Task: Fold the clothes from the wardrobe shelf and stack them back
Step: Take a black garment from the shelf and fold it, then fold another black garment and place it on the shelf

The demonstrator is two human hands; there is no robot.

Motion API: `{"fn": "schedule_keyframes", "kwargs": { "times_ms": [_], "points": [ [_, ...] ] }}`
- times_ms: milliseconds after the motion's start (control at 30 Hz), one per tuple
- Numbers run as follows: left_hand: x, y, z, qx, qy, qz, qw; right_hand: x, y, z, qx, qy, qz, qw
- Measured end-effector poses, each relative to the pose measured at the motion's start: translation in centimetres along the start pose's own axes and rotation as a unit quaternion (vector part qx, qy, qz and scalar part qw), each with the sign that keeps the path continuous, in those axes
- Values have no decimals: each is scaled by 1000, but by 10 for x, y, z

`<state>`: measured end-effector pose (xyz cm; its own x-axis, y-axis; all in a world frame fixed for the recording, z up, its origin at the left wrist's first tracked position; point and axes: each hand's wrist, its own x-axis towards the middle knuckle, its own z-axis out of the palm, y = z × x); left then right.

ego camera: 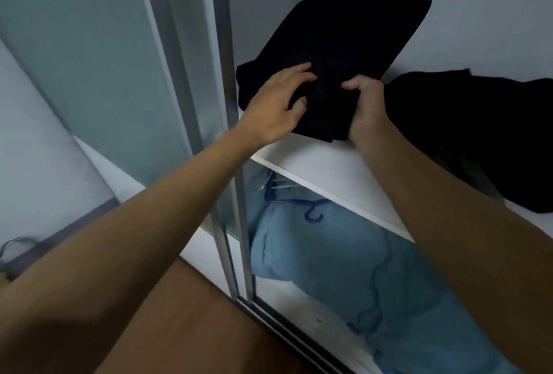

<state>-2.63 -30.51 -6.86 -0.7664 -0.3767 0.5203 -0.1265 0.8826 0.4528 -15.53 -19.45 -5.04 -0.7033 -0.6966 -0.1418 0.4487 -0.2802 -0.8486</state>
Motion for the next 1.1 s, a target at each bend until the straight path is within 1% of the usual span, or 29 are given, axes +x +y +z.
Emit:
{"fn": "schedule_keyframes", "kwargs": {
  "times_ms": [67,133,167,200,233,300,333,367,433,467,533,567,633,700,733,800,833,867,900,933,1000,1100],
  "points": [
    [13,-21,5,35,-36,-63,997,35,15,7,-48,6,76,996],
    [16,-43,15,106,-122,-112,980,62,36,8,-164,6,146,975],
    [15,-52,22,148,-163,-118,968,72,47,7,-222,6,163,961],
    [13,-61,29,185,-190,-111,958,83,56,4,-260,10,162,952],
    [11,-68,34,208,-199,-97,953,93,63,0,-274,18,147,950],
    [10,-80,43,233,-180,-61,954,109,72,-6,-309,27,99,945],
    [10,-84,45,244,-168,-47,954,115,73,-10,-344,23,82,935],
    [10,-88,48,254,-164,-38,952,118,73,-13,-385,19,72,920],
    [13,-96,50,264,-176,-41,947,122,73,-18,-483,5,57,873],
    [15,-99,51,264,-193,-56,943,123,74,-21,-525,-4,46,850],
    [18,-107,50,252,-233,-85,935,123,75,-23,-566,-21,29,824],
    [20,-112,49,243,-252,-96,932,122,75,-22,-576,-30,31,816],
    [26,-119,46,217,-287,-118,925,118,74,-16,-581,-42,64,810],
    [39,-124,43,189,-313,-142,920,110,69,-12,-576,-33,112,809],
    [48,-123,41,183,-318,-151,918,105,64,-12,-579,-29,121,806],
    [68,-117,41,180,-306,-154,922,95,51,-19,-606,-28,93,790],
    [76,-111,44,175,-293,-145,929,88,42,-27,-613,-20,64,787],
    [82,-103,49,162,-280,-126,938,80,32,-36,-608,-5,35,793],
    [86,-95,57,144,-270,-100,947,73,21,-47,-604,15,5,797],
    [89,-86,66,122,-263,-70,955,64,9,-59,-608,36,-19,793],
    [93,-66,88,76,-255,-18,964,45,-13,-84,-628,81,-39,773],
    [103,-34,123,31,-254,30,966,16,-44,-125,-657,168,-65,732]
  ]
}}
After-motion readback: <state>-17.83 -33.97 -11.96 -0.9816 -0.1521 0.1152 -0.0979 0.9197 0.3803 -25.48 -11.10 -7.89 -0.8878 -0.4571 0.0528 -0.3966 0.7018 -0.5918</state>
